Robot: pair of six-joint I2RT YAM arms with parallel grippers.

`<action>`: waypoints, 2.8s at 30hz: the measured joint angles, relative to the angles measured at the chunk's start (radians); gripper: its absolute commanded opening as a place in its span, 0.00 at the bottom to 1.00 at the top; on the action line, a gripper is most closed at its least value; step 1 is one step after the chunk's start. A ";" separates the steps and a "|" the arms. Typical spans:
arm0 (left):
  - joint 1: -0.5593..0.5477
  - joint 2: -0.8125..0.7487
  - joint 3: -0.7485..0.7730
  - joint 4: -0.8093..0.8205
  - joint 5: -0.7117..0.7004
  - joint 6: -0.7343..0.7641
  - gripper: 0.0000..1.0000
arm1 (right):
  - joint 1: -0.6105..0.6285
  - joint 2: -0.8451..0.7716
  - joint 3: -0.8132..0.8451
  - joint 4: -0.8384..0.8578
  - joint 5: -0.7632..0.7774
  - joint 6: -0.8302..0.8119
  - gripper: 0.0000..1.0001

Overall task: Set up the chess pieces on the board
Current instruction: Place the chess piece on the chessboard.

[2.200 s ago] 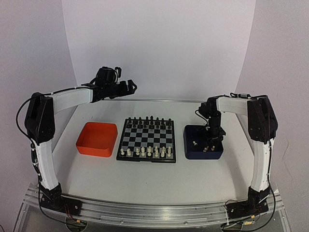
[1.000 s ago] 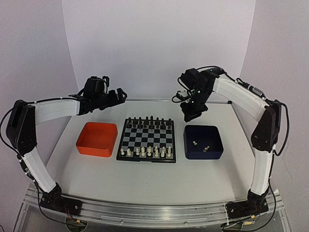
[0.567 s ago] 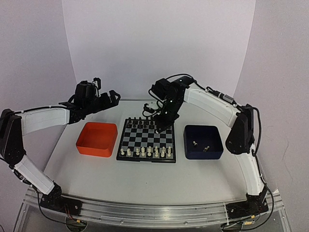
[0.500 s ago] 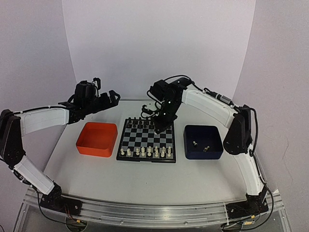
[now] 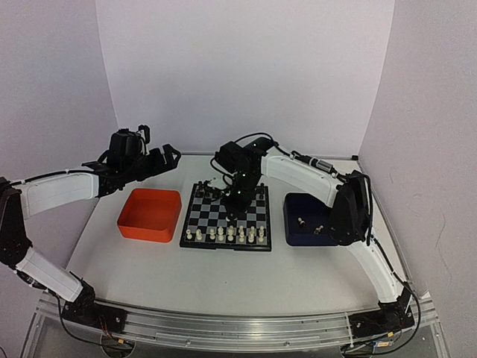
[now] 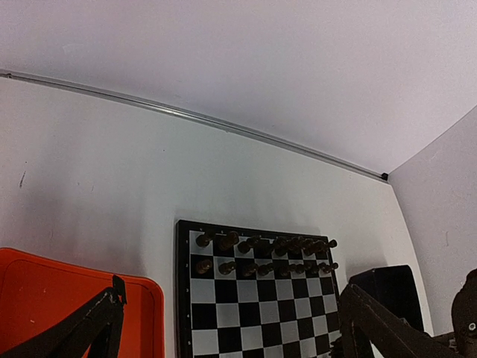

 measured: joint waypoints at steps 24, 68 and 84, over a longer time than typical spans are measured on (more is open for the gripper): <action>0.000 -0.002 -0.018 -0.023 -0.026 0.018 1.00 | 0.024 0.103 0.043 0.066 0.016 -0.138 0.03; 0.000 -0.042 -0.037 -0.043 -0.044 0.026 1.00 | 0.046 0.114 0.043 0.069 0.023 -0.182 0.22; 0.000 -0.054 -0.052 -0.041 -0.042 0.026 1.00 | 0.046 0.079 0.007 0.101 0.035 -0.181 0.37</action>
